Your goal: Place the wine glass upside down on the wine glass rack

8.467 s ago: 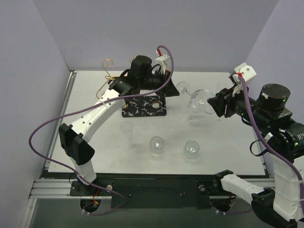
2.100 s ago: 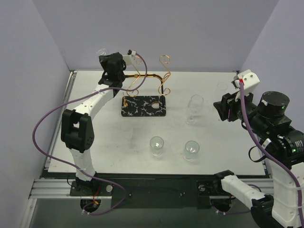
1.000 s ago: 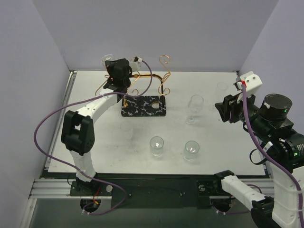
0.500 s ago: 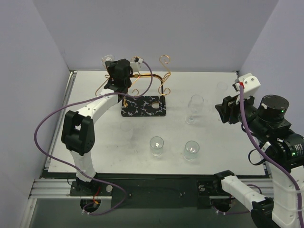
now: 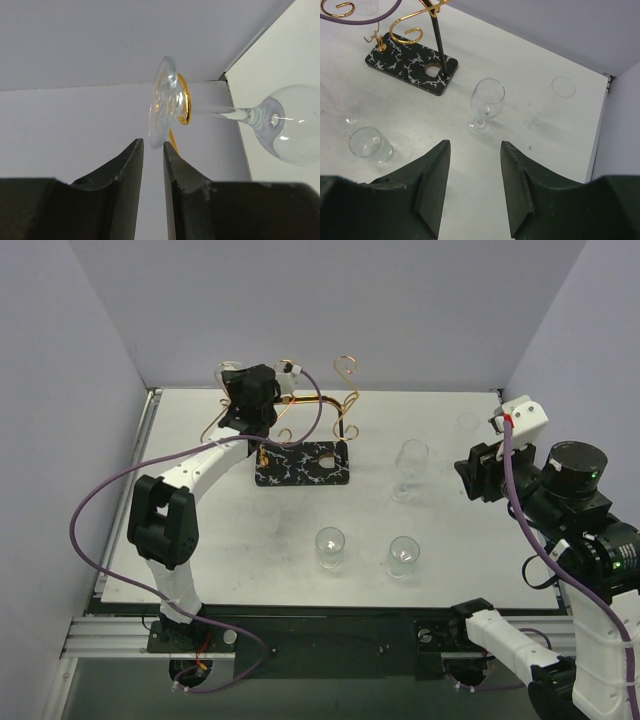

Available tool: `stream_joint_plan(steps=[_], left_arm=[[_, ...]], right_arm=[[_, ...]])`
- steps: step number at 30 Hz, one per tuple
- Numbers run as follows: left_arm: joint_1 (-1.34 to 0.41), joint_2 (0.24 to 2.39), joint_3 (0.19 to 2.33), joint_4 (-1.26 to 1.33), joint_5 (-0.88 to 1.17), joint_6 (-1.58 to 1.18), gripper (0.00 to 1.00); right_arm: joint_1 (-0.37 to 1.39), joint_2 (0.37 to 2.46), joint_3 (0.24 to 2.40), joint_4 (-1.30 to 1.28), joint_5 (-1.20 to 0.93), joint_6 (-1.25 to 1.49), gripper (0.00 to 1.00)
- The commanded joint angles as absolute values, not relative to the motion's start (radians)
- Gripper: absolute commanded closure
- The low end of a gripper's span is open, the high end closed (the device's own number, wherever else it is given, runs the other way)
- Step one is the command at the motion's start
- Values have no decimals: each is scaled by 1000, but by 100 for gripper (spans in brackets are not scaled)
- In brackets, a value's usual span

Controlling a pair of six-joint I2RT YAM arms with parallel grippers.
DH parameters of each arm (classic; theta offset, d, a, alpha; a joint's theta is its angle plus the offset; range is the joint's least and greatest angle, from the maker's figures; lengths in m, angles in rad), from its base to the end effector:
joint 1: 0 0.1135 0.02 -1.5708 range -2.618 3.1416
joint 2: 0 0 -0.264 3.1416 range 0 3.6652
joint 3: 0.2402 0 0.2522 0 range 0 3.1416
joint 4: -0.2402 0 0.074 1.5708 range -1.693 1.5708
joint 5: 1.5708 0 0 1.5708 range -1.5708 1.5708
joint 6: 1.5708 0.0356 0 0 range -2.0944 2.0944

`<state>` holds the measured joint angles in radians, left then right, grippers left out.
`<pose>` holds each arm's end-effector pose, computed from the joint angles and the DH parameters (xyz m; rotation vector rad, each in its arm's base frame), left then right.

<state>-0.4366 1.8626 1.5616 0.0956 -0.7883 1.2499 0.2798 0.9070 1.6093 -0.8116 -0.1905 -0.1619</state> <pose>0.4137 -0.1652 0.3308 0.9384 1.6498 1.2651 0.1076 0.0379 0.5136 -0.5078 1.6058 0.2486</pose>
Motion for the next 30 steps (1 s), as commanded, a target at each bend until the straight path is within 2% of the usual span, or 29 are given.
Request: stream_joint_plan(steps=[1,11,18,21,22,26,28,30], left_arm=[[-448,1775,1598,86,-798,1216,66],[-454,1769,1654,-36,-785,1151,56],[-454,1746,1719,-138,-764,1083,45],[-454,1727,1758,-225,-744,1020,41],[-454,1717,1781,-271,-732,985,36],[-454,1678,1863,-423,-675,861,34],[-454,1655,1900,-506,-631,790,27],[-454,1635,1931,-573,-595,721,26]], right_arm=[[272,900,1600,-778,-175,-170,60],[267,897,1588,-778,-173,-172,60],[265,905,1568,-778,-127,-173,58],[265,917,1557,-778,-82,-173,56],[265,922,1554,-778,-72,-172,55],[265,956,1552,-778,-3,-170,54],[264,980,1554,-775,57,-170,52],[259,1017,1558,-773,90,-169,50]])
